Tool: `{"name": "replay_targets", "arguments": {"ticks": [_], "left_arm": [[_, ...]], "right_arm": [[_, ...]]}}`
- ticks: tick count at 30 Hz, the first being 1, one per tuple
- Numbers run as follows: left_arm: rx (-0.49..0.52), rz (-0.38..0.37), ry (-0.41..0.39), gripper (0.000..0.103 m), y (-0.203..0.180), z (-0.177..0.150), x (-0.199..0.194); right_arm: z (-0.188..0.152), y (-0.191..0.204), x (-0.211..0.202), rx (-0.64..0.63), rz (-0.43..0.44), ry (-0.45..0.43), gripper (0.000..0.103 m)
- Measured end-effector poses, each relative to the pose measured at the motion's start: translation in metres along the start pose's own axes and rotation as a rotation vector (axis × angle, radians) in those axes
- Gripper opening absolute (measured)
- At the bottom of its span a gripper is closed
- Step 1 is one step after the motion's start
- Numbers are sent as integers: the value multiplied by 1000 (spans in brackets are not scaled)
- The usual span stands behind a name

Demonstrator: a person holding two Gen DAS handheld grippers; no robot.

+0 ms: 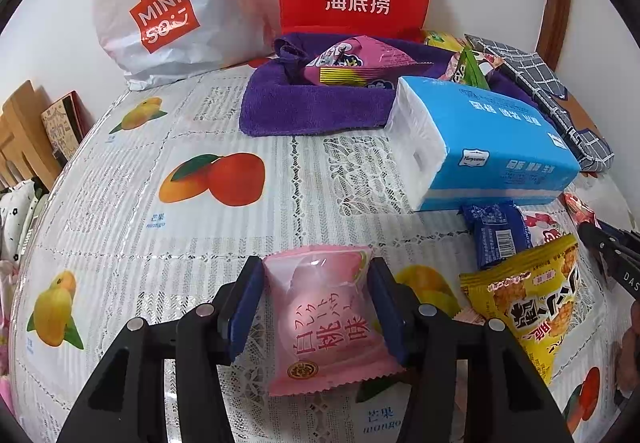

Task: Organize snacks
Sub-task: 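Lift the Lotso bar and pink pastry packet with both tools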

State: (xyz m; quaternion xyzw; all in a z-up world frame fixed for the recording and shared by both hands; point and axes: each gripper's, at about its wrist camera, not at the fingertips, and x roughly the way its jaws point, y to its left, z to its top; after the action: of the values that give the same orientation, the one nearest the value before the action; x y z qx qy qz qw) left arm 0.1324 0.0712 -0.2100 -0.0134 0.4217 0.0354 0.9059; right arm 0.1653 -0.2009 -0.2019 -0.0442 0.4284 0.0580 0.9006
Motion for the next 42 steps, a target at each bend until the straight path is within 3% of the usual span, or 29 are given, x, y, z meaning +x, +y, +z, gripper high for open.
{"name": "replay_targets", "arguments": {"ticks": [38,41,42], "left_arm": [[-5,-5,-3,51,1,0,0],[-8,-9,-4,49,2,0,0],[-1,-9,-1,49,1,-1,-1]], "right_arm": [[0,-6,2,19,-14,-5,35],[1,-8,2,29,-3,-6,34],[0,-7,1,28,1,-9,26]]}}
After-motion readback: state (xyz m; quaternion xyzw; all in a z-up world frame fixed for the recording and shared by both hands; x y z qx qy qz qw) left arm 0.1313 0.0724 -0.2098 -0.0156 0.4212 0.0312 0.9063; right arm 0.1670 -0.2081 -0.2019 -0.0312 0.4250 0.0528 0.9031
